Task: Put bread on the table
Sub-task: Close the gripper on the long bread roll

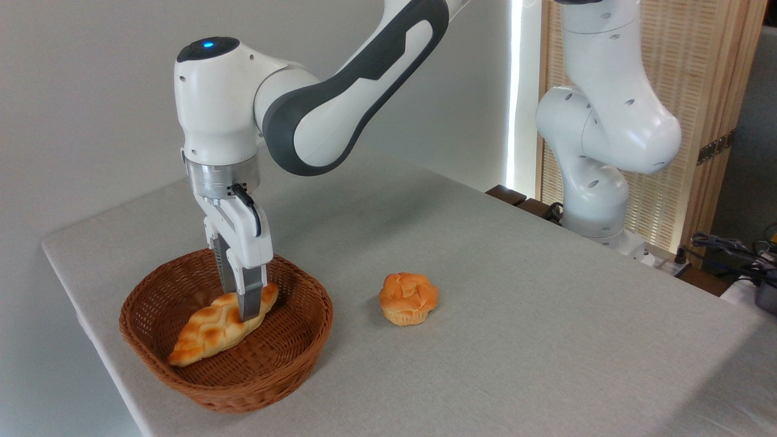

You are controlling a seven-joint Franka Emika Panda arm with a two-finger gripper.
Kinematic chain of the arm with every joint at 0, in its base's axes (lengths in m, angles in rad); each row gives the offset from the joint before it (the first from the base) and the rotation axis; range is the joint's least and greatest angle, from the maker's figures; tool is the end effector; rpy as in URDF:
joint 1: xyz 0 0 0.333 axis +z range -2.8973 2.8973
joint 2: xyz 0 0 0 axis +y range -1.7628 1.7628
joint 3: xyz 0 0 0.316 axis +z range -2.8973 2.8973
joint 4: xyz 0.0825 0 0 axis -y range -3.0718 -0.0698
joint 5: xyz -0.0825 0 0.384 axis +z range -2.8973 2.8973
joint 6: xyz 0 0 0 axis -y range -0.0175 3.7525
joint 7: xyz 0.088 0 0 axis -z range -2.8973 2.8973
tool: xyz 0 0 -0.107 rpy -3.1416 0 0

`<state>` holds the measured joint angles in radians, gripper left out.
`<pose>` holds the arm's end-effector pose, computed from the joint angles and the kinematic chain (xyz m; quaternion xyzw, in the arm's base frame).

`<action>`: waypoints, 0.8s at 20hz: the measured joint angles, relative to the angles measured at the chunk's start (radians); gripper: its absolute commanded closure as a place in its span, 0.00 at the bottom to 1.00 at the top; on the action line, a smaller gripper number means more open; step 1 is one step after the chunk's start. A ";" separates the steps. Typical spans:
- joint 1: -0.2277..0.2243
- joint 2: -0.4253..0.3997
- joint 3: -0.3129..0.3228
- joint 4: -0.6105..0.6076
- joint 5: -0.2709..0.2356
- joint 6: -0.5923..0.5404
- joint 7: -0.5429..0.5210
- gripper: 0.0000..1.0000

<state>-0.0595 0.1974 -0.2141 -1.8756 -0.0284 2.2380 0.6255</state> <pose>0.6015 -0.1630 0.4258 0.9019 -0.4223 0.0888 0.0172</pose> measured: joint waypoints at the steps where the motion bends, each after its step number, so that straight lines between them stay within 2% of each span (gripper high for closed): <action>1: 0.000 0.000 0.000 0.000 0.000 0.000 0.001 0.94; 16: 0.001 -0.003 0.000 0.001 0.000 0.007 0.001 0.98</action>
<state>-0.0588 0.1948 -0.2136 -1.8746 -0.0282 2.2454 0.6267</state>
